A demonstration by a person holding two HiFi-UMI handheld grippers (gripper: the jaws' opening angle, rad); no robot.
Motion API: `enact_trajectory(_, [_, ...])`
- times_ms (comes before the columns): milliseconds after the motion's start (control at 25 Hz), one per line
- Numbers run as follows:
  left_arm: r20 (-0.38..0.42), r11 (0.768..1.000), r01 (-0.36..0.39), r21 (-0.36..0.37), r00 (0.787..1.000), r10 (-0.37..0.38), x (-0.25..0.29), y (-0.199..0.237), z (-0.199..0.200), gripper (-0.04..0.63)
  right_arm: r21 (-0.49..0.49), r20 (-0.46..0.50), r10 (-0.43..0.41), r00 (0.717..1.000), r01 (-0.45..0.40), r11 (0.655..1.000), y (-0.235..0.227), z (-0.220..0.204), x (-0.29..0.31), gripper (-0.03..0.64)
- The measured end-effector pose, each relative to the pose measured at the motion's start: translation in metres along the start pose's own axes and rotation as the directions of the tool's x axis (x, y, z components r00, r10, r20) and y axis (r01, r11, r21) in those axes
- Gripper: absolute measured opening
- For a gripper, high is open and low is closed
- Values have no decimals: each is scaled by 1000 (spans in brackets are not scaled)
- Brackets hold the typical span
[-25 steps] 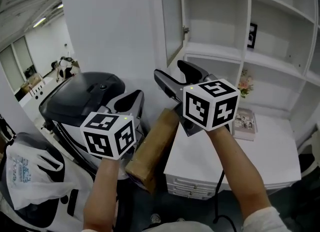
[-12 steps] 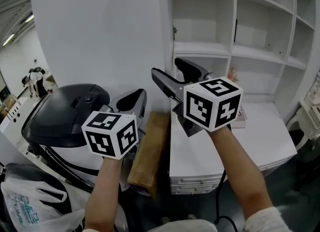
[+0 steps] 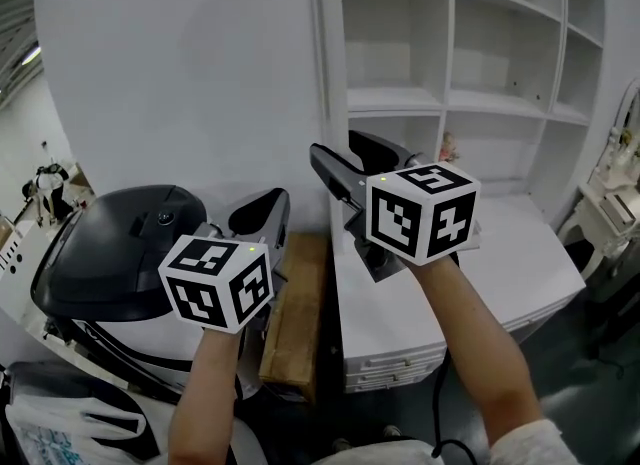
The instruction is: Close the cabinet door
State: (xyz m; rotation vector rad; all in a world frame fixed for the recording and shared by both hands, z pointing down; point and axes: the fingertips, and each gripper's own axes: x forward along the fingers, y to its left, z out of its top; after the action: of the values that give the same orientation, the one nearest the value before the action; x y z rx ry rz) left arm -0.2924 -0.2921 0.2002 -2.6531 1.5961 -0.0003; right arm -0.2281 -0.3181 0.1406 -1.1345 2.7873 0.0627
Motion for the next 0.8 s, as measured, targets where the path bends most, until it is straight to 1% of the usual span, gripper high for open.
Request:
enact_trajectory(40, [1,1000,4,0,1000,-4,0,0,1,-2,1,0,-9,1000,9,1000,-2,0,0,206])
enact_trajectory(240, [3,1000,15,4,1000,-15,-2,4,1,-2,-10,7,-48,999,48,999,-3,2,-1,198])
enact_trajectory(400, [4,1000,15,10,1000,-15,-1,5,2,-2,-43,-2,-74,997,74,996,-5,2,-1,198])
enact_trajectory(800, [17,999,46,5,999,-46,11,-6,2,-2,-64,-22,-66,998,65,996,-12,3,-8,187])
